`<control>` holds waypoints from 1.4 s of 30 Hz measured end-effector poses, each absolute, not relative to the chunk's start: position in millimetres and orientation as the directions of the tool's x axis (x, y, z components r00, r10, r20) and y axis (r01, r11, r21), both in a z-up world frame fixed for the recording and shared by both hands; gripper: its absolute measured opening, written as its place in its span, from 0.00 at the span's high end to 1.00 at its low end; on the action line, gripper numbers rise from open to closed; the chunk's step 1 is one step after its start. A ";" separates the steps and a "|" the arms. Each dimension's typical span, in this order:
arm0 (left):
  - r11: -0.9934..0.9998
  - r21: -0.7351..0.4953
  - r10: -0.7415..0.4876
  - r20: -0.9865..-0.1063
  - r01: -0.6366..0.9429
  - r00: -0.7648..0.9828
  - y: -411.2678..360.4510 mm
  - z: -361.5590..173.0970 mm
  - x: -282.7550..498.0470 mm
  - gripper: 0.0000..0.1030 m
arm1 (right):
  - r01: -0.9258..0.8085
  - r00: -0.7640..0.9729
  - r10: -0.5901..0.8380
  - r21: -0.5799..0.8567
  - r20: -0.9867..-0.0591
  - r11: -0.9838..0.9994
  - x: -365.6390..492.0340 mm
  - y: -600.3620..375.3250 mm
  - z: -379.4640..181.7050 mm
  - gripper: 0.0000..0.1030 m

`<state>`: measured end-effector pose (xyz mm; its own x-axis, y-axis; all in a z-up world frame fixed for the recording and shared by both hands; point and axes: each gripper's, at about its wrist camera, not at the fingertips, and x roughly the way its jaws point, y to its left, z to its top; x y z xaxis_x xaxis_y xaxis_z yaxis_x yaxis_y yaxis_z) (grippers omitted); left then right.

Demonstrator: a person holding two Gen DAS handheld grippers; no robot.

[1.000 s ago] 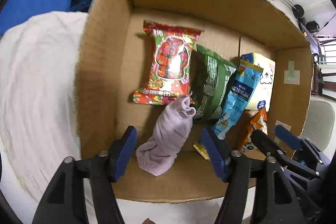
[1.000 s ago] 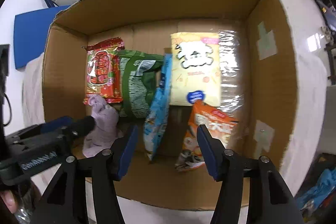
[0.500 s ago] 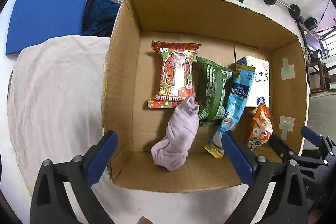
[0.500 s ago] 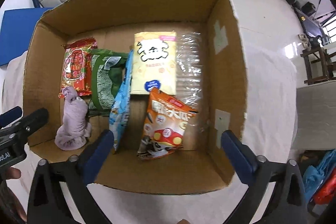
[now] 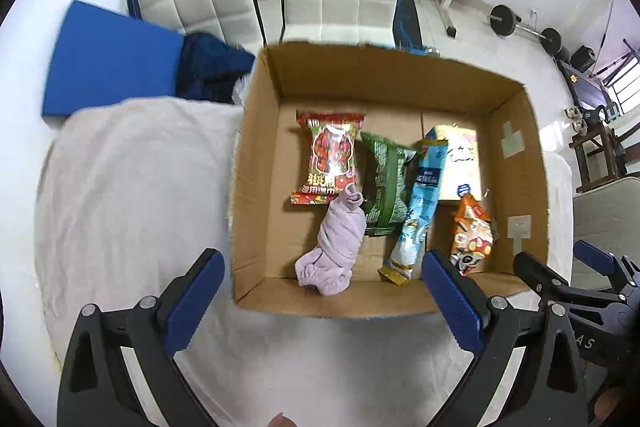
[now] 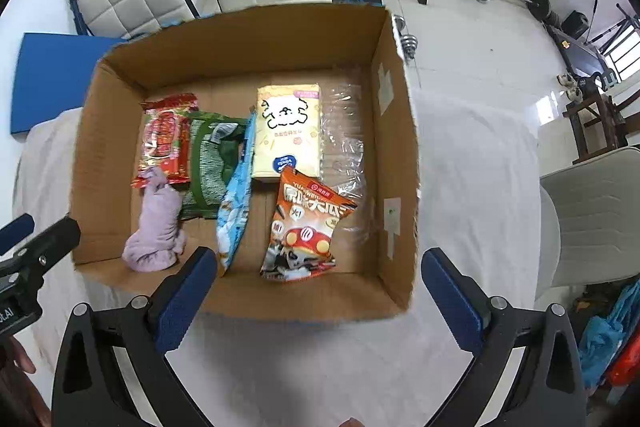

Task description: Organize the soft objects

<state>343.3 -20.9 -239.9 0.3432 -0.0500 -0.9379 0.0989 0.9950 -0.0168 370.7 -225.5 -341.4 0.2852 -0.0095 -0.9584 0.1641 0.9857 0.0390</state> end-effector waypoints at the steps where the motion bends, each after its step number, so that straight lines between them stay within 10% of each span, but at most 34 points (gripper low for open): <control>1: 0.995 -0.017 -0.050 -0.932 0.096 0.358 -20.9 -234.0 338.1 0.02 | 0.164 0.293 -0.005 0.045 -0.956 0.985 364.3 -226.1 -335.4 0.00; 42: 0.993 -0.040 -0.105 -0.760 0.115 0.641 -22.6 -35.5 102.5 0.02 | 0.130 0.618 0.019 0.126 -0.786 0.983 80.5 -243.4 -94.9 0.00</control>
<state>102.5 -22.6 -35.5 0.6411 -0.1051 -0.7602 0.1149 0.9926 -0.0404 80.5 -243.4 -94.9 0.6178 0.0187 -0.7861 0.1305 0.9834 0.1260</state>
